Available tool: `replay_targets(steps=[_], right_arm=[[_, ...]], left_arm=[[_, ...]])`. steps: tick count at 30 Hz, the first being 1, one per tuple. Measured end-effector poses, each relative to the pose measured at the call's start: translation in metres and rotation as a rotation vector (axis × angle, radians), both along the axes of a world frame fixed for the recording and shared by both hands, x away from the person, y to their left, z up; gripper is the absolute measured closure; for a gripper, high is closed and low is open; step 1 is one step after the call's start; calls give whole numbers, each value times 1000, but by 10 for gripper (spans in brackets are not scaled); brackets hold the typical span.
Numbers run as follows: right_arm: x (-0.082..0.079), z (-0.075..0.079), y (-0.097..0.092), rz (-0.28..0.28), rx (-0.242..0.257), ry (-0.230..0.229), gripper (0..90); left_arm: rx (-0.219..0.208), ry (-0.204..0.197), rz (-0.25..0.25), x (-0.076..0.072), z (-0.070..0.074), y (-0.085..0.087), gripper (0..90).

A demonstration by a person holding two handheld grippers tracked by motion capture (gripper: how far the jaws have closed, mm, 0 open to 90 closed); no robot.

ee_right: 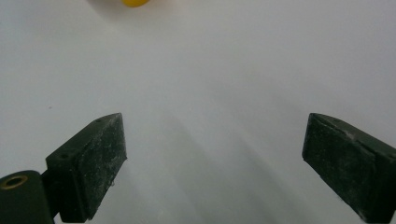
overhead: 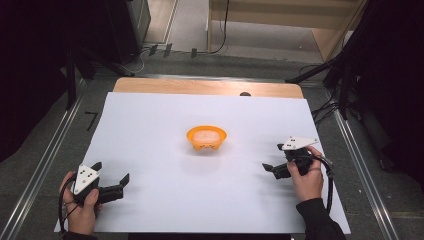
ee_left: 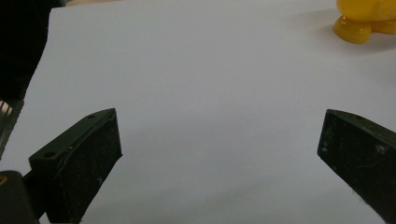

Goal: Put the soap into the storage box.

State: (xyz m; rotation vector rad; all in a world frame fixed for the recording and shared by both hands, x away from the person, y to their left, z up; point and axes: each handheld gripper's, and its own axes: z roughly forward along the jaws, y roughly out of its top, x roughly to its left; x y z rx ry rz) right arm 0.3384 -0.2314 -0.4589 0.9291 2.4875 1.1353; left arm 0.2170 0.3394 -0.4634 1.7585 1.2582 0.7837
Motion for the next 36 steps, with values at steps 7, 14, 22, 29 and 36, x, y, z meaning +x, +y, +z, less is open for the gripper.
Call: replay_targets(steps=[7,14,22,29,36], right_arm=[[-10,-11,-12,-25,25,3,34],[-21,-16,-27,-42,54,-6,0],[-31,-23,-39,-70,54,-6,0],[-42,-28,-50,-93,63,-6,0],[-52,-28,-59,-111,83,-20,0]], left_arm=[[0,0,-1,0,0,0,0],[3,1,-2,0,0,0,0],[1,0,-4,0,0,0,0],[4,1,-3,0,0,0,0],[7,2,-1,0,0,0,0]])
